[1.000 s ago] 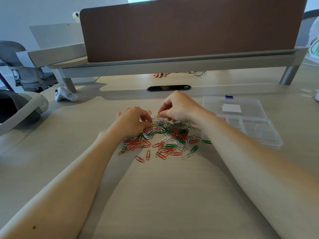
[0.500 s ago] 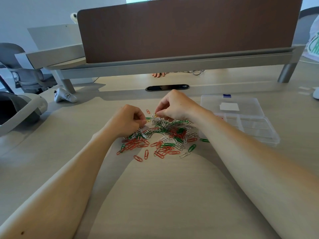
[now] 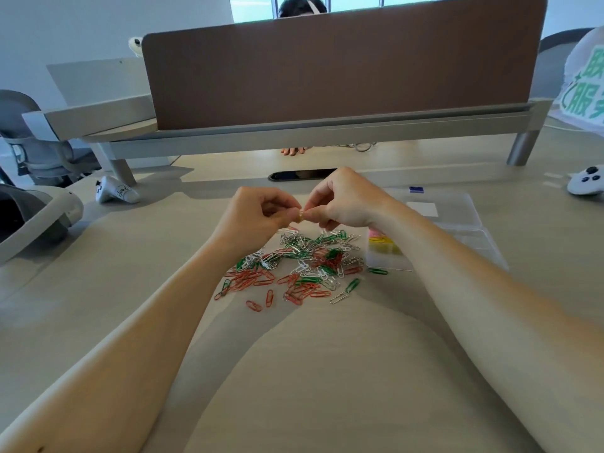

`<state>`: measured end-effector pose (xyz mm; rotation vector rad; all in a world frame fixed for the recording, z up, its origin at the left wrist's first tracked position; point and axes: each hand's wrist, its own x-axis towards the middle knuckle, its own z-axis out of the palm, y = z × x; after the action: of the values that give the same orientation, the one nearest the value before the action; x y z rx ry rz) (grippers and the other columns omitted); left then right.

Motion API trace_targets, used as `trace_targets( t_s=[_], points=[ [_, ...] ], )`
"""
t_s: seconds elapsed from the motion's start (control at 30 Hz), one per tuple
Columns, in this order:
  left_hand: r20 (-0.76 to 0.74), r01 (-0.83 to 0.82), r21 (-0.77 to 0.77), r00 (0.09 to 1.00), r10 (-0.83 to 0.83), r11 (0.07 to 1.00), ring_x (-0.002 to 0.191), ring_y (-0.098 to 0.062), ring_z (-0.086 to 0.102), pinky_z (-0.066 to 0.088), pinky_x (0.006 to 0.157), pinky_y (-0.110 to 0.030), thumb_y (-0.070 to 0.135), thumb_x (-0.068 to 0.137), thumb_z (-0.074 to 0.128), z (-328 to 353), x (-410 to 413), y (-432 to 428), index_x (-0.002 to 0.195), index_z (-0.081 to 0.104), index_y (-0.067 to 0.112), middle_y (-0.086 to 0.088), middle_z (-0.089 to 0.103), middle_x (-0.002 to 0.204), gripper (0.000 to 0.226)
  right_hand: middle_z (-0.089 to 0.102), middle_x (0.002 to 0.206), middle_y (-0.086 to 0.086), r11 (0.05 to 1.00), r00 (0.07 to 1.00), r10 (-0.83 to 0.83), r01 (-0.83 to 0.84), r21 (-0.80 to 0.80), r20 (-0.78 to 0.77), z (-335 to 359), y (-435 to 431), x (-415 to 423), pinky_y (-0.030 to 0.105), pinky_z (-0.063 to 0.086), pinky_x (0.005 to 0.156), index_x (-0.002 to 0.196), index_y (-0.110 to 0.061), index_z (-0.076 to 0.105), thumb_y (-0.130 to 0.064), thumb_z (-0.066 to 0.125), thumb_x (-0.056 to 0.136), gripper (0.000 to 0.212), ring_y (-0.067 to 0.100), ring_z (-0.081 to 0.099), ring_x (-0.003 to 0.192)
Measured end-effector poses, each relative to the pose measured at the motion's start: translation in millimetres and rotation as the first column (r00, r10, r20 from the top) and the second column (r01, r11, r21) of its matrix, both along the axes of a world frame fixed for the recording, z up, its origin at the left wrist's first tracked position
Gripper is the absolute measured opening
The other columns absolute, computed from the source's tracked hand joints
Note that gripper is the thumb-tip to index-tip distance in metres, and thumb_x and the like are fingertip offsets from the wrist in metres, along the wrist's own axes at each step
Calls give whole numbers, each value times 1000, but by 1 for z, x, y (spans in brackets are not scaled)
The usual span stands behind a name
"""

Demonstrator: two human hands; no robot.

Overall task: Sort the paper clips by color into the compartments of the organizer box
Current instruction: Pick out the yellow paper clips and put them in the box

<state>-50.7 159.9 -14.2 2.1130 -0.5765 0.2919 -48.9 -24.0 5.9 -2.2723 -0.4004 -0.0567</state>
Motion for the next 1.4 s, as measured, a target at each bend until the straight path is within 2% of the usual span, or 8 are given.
trace_targets(
  t_s=[0.13, 0.33, 0.5, 0.67, 0.8, 1.03, 1.2, 1.4],
  points=[
    [32, 74, 166, 996, -80, 983, 75, -4, 64, 52, 68, -13, 17, 82, 72, -1, -3, -34, 93, 71, 20, 8, 69, 85, 11, 71, 68, 4, 986, 986, -155, 158, -52, 63, 9, -60, -18, 24, 54, 58, 79, -13, 76, -16, 77, 81, 3, 10, 63, 59],
    [-21, 154, 435, 987, -161, 887, 80, -5, 61, 49, 72, -17, 26, 83, 72, -14, -6, -77, 100, 73, 23, 9, 70, 93, 18, 70, 68, -7, 942, 966, -249, 257, -218, 67, -11, -107, -37, 8, 41, 49, 79, -19, 78, -27, 81, 77, 9, -3, 57, 52],
    [-27, 175, 447, 983, -182, 877, 83, -8, 60, 48, 74, -22, 27, 82, 72, -13, -9, -85, 94, 73, 26, 13, 67, 90, 12, 73, 81, -7, 953, 981, -194, 195, -231, 28, -24, -108, -39, 15, 46, 64, 89, -15, 79, -24, 77, 81, 12, 2, 64, 75],
    [-44, 231, 422, 971, -235, 876, 83, -4, 60, 50, 76, -21, 27, 84, 69, -12, -9, -84, 92, 72, 29, 16, 67, 88, 8, 72, 86, -8, 951, 990, -142, 137, -278, 3, -23, -109, -39, 21, 50, 74, 95, -17, 78, -26, 77, 80, 17, 1, 63, 78],
    [-35, 187, 349, 982, -186, 918, 84, -4, 62, 49, 73, -15, 20, 87, 66, -5, -5, -75, 92, 70, 26, 13, 68, 89, 9, 72, 93, -6, 957, 989, -144, 145, -251, 24, -21, -111, -41, 17, 47, 70, 100, -17, 76, -25, 70, 87, 17, 2, 62, 80],
    [-7, 10, 312, 1000, -8, 950, 79, -7, 64, 45, 66, -13, 15, 89, 64, 4, 2, -38, 93, 72, 20, 8, 69, 86, 10, 68, 88, -8, 908, 996, -82, 60, -415, -37, -16, -101, -46, 18, 38, 60, 103, -17, 75, -28, 57, 96, 23, 8, 56, 77],
    [-47, -38, 393, 997, 62, 919, 77, -5, 63, 43, 65, -13, 16, 86, 69, 6, 5, -15, 93, 74, 18, 6, 70, 86, 9, 63, 72, -15, 896, 996, -80, 50, -441, -49, -13, -94, -45, 20, 37, 58, 95, -17, 77, -27, 59, 94, 21, 3, 53, 68],
    [-115, 52, 527, 993, 10, 848, 81, -5, 64, 52, 79, -25, 24, 83, 71, 11, 9, -19, 90, 75, 24, 8, 72, 86, 7, 66, 79, -16, 927, 998, -18, 37, -372, 54, 7, -74, -37, 19, 43, 64, 93, -21, 77, -22, 71, 85, 10, 2, 61, 77]
  ],
)
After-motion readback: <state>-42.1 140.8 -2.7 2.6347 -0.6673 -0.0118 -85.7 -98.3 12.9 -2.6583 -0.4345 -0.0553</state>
